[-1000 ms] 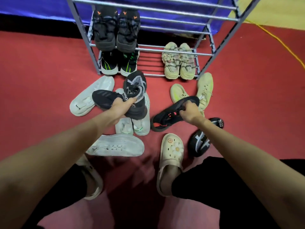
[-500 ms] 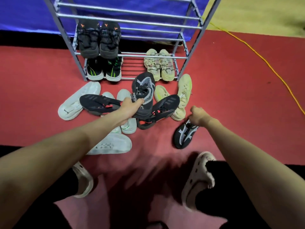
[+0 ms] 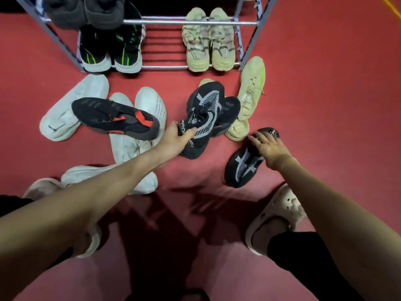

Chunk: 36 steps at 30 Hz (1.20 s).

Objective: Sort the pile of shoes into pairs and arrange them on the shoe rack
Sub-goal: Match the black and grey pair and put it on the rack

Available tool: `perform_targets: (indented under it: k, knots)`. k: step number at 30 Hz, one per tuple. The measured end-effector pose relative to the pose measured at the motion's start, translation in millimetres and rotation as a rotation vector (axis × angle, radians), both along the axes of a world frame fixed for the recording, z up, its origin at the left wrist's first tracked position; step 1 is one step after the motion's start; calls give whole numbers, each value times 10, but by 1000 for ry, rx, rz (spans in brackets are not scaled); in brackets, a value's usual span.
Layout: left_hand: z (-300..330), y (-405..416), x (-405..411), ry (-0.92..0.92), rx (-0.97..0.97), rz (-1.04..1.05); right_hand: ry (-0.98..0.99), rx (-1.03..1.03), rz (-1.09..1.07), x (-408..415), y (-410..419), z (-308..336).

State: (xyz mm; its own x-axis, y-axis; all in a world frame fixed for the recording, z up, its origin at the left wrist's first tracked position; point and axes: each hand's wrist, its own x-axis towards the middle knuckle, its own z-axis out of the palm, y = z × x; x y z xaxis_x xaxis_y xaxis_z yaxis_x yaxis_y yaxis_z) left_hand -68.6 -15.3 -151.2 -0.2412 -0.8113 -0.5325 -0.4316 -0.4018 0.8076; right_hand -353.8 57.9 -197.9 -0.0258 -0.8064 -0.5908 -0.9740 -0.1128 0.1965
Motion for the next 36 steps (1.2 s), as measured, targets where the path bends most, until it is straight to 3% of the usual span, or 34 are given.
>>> perform_targets:
  k: [4,10,14,18,20,24,32,36]
  knots:
    - [-164,14,-87,-24,-12,-7,73,22,168,-81,3,-269]
    - [-159,85,-164,11,-34,44,-53,-32,140,-41,-19,-404]
    - [-87,135,-83,24,-87,97,-200,-42,-117,-83,-28,-171]
    - [-1,188,89,25,-153,149,-277,-218,-487,62,-25,55]
    - [32,215,181,17,-158,160,-395,-330,-733,235,-63,77]
    - [72,300,318,6,-141,155,-739,-307,-1013,752,-181,-50]
    - [52,430,504,-8,-69,136,-883,-353,-1242,1085,6,-383]
    - [34,468,520,7,-69,153,-969,-196,-1264,1031,233,-488]
